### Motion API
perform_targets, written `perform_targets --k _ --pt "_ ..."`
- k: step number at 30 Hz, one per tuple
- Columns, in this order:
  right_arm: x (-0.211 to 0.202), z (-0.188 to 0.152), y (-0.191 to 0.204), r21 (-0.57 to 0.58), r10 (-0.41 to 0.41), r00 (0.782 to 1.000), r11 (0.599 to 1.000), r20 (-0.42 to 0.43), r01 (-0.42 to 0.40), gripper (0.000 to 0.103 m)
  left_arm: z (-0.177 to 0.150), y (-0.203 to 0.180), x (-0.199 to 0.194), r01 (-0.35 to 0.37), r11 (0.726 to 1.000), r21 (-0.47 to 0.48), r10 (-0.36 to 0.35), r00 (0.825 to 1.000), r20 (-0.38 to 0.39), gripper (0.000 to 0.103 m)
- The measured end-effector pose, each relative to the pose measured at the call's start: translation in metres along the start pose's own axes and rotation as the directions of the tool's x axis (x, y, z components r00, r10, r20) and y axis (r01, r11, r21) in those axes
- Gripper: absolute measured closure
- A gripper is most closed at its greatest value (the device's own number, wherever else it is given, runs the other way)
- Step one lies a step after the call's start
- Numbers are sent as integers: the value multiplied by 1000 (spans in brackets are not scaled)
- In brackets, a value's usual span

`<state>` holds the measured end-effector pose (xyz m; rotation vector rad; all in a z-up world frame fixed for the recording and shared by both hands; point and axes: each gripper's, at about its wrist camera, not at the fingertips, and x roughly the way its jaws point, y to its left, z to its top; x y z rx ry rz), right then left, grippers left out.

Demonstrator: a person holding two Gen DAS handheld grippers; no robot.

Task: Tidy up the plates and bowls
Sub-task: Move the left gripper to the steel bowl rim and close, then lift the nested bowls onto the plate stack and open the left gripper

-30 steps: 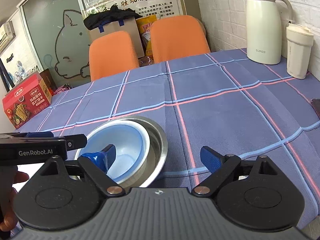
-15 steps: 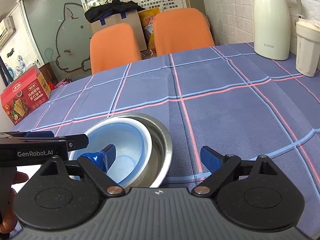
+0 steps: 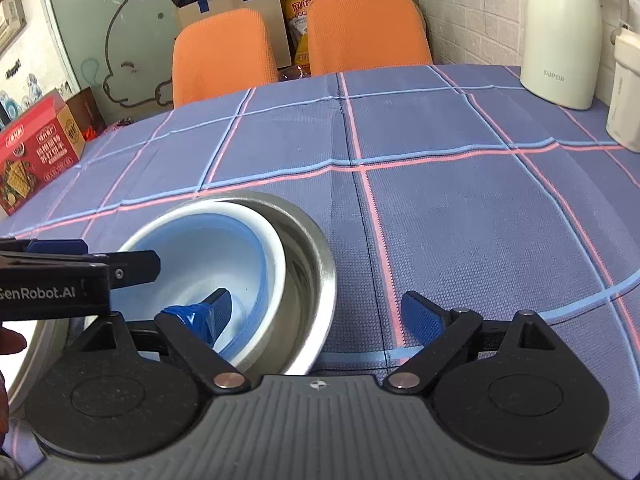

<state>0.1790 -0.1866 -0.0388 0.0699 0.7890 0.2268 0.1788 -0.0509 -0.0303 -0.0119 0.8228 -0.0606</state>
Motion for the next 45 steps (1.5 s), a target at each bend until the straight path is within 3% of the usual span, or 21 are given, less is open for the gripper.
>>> perform_targets --k 9,14,17,20,21,22,25,38,45 --pt "5 -3 11 -82 -17 1000 996 7 17 21 -1 -1 24 69 997 -40 -73 993 -90 20" --pt "1 -6 13 -68 -15 1000 998 14 16 21 -3 -6 26 68 998 -13 -69 994 -82 22" --pt "-3 -10 19 -65 34 999 997 24 -33 23 -5 -3 25 75 997 -19 -76 995 -70 22" --pt "-4 -13 20 -55 45 998 998 46 -43 23 -5 -6 21 102 995 3 -102 993 -60 39" --pt "-3 -12 20 -48 44 998 998 48 -42 22 -5 -9 20 122 992 12 -121 991 -62 57" --pt "-3 -12 22 -51 39 998 998 50 -36 22 -3 -12 18 138 990 13 -137 988 -65 65" --pt "-3 -10 29 -39 14 999 999 45 -12 27 0 -16 15 129 991 38 -126 990 -57 72" --pt "-20 -1 35 -34 16 997 999 77 -14 23 15 -19 0 144 989 43 -143 989 -37 71" --pt "-37 9 59 -100 21 994 995 110 -10 23 21 14 -35 128 992 -7 -128 992 9 70"
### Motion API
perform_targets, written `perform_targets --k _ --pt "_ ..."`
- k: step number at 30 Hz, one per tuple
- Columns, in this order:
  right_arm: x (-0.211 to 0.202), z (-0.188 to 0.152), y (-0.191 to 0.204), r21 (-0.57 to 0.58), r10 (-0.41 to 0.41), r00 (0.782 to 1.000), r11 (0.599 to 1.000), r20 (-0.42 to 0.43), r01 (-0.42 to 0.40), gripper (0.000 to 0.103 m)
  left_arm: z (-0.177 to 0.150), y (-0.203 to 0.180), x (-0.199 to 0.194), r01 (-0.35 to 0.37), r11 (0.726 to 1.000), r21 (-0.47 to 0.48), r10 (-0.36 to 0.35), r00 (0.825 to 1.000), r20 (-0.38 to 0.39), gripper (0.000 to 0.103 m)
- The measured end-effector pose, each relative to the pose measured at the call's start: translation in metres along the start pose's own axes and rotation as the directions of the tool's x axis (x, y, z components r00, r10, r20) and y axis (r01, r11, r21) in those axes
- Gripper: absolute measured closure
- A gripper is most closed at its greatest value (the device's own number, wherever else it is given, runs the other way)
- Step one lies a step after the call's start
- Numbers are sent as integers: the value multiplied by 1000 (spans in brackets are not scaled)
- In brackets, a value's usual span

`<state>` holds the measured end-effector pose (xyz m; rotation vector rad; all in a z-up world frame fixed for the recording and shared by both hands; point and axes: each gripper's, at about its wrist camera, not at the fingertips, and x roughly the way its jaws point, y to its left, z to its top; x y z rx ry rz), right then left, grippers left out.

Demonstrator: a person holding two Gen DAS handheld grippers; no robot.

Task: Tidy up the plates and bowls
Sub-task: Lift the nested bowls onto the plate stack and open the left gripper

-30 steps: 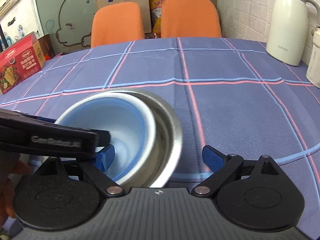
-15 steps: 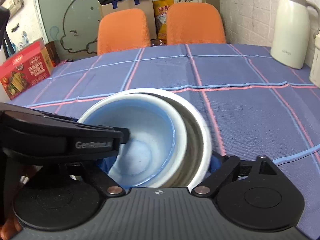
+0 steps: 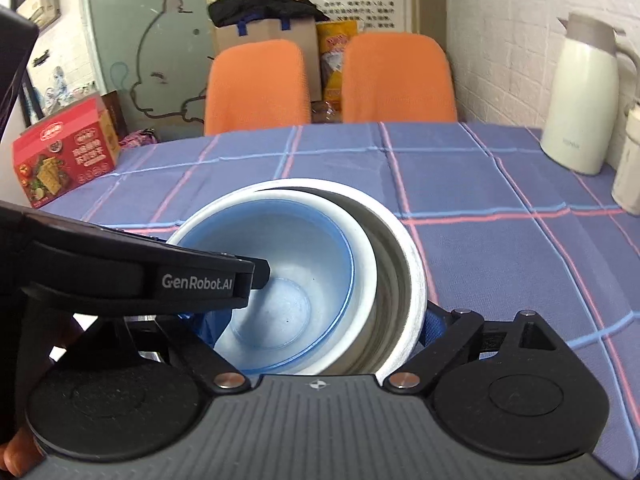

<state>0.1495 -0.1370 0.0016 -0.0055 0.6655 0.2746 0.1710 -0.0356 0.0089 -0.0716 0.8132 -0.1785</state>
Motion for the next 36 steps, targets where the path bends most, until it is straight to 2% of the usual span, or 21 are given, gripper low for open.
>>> perform_targets --k 6,12,19,25,29,30,31,32,35,36 --pt "-5 9 53 -69 113 993 991 32 -111 23 -18 59 -50 -99 993 -63 101 995 24 69" --pt "-4 1 110 -131 228 974 965 2 -225 23 -54 115 -83 -159 977 -146 160 987 0 67" --pt "-1 -19 147 -156 250 967 954 -55 -256 23 -86 148 -86 -169 966 -193 166 986 -31 67" --pt "7 -25 160 -164 245 966 953 -86 -256 23 -93 161 -79 -161 963 -217 155 987 -48 67" --pt "12 -28 162 -154 239 965 955 -108 -254 23 -94 161 -76 -154 967 -201 151 988 -31 65" --pt "14 -29 161 -144 243 963 955 -114 -258 23 -94 161 -75 -147 969 -201 144 989 -28 48" --pt "15 -29 160 -130 250 961 956 -120 -264 23 -94 161 -75 -128 971 -202 126 992 -21 26" --pt "17 -30 158 -113 259 958 955 -126 -273 24 -94 161 -77 -100 974 -204 101 995 -5 20" --pt "18 -30 156 -116 251 961 957 -117 -265 24 -92 157 -83 -125 976 -179 134 990 39 16" --pt "19 -29 154 -103 262 958 956 -116 -274 24 -92 157 -85 -128 976 -175 139 989 51 11"
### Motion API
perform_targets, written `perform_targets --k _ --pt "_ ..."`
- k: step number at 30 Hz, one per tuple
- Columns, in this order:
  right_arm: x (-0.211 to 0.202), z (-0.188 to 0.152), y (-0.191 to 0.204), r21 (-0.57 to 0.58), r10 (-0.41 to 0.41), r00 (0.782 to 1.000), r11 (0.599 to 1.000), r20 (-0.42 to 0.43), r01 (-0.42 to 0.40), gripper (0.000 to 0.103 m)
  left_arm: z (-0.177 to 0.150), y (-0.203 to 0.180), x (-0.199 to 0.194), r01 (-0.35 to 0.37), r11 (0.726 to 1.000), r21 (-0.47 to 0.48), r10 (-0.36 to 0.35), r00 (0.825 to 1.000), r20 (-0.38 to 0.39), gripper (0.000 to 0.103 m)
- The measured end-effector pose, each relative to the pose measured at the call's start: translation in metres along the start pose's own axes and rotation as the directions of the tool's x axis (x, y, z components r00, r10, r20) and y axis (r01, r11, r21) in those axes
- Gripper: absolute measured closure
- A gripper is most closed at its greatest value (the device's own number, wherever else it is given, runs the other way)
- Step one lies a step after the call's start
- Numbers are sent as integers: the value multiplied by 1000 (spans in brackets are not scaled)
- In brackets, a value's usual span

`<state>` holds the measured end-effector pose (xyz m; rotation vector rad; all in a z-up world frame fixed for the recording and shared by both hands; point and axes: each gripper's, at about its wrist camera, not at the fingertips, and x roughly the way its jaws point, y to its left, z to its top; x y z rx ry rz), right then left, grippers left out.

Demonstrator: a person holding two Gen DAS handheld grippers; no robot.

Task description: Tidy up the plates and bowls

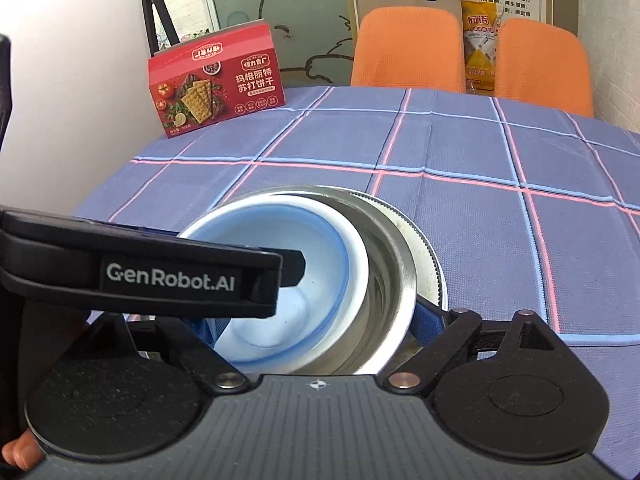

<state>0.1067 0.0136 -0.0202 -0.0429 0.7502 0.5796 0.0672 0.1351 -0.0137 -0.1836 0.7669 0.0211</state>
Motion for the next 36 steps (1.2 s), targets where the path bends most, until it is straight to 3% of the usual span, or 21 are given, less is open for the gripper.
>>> perform_targets --k 2,10,23,28,33,36 --pt "-2 1 -2 15 6 1000 1000 8 -6 24 3 4 -6 -7 1000 -14 7 1000 21 4" --pt "-24 5 -13 31 -24 997 999 72 21 24 14 16 -29 -18 998 -55 23 994 106 2" --pt "-53 -3 -52 150 -155 976 980 154 132 24 -5 -27 -57 24 999 -28 -19 982 188 1" --pt "-70 -13 -58 172 -230 952 965 203 197 24 -26 -49 -74 13 1000 12 -15 976 219 1" --pt "-86 -40 -68 223 -306 928 940 213 258 23 -69 -73 -96 70 993 98 -91 969 231 1" --pt "-95 -63 -75 276 -342 916 920 212 279 23 -97 -87 -103 61 985 159 -98 966 237 1"
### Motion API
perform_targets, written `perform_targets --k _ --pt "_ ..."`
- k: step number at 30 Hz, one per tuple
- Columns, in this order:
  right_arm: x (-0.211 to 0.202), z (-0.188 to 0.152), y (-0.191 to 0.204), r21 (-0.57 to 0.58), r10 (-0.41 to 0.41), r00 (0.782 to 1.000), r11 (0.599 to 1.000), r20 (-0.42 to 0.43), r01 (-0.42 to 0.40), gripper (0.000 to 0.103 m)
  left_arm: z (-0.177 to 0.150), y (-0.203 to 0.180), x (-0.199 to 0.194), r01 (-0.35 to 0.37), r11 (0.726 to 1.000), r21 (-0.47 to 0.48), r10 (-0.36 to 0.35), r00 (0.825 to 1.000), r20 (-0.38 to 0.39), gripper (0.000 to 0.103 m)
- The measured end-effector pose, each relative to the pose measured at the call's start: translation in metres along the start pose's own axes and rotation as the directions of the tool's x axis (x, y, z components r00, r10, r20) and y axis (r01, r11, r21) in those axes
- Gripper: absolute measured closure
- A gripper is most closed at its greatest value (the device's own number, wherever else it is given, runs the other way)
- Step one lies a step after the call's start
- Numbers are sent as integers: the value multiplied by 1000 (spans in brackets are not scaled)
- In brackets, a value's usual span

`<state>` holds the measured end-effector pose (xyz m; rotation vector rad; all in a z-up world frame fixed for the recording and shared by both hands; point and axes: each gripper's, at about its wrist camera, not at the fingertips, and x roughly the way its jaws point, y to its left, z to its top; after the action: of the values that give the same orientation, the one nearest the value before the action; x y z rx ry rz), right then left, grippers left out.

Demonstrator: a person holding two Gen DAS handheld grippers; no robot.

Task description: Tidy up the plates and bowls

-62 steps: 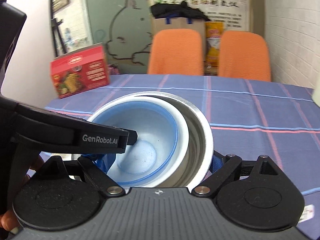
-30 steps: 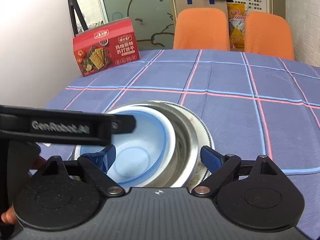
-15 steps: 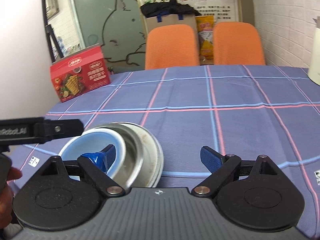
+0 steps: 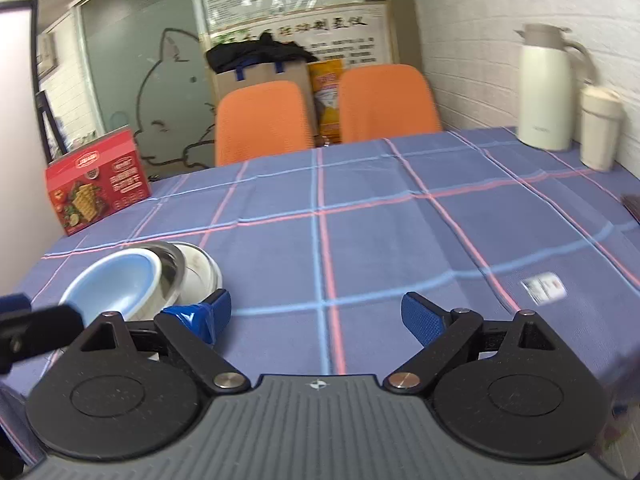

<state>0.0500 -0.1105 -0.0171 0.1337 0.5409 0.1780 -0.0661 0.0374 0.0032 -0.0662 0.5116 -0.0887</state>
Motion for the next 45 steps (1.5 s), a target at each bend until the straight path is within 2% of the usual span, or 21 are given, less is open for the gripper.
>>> perform_targets --k 3,6,11,17,20,24,37,40,45 --pt "-9 -13 -12 52 -32 999 998 2 32 23 -17 -12 2 -21 999 34 22 999 -30 1" --pt "-16 -21 -19 84 -46 999 995 -11 47 23 -27 -18 6 -10 999 40 13 998 -65 1" --pt "-26 -27 -19 71 -127 992 989 -25 129 23 -46 -24 11 -19 997 71 25 996 -81 1" --pt "-40 -39 -18 64 -119 993 991 6 118 23 -63 -18 11 -37 999 38 40 996 -75 1" --pt "-40 -44 -17 62 -107 994 992 0 106 23 -67 -15 16 -68 997 26 70 993 -91 1" --pt "-41 -45 -14 54 -109 994 993 -17 109 23 -68 -13 14 -103 994 31 105 991 -82 1" --pt "-43 -44 5 -52 -172 985 984 -7 171 23 -53 -10 11 -100 995 16 100 993 -61 1" --pt "-44 -44 4 -57 -194 981 979 4 194 23 -53 -10 12 -103 994 19 104 992 -65 1" --pt "-44 -44 2 -44 -185 983 982 -2 185 23 -53 -7 12 -106 994 11 107 992 -68 1"
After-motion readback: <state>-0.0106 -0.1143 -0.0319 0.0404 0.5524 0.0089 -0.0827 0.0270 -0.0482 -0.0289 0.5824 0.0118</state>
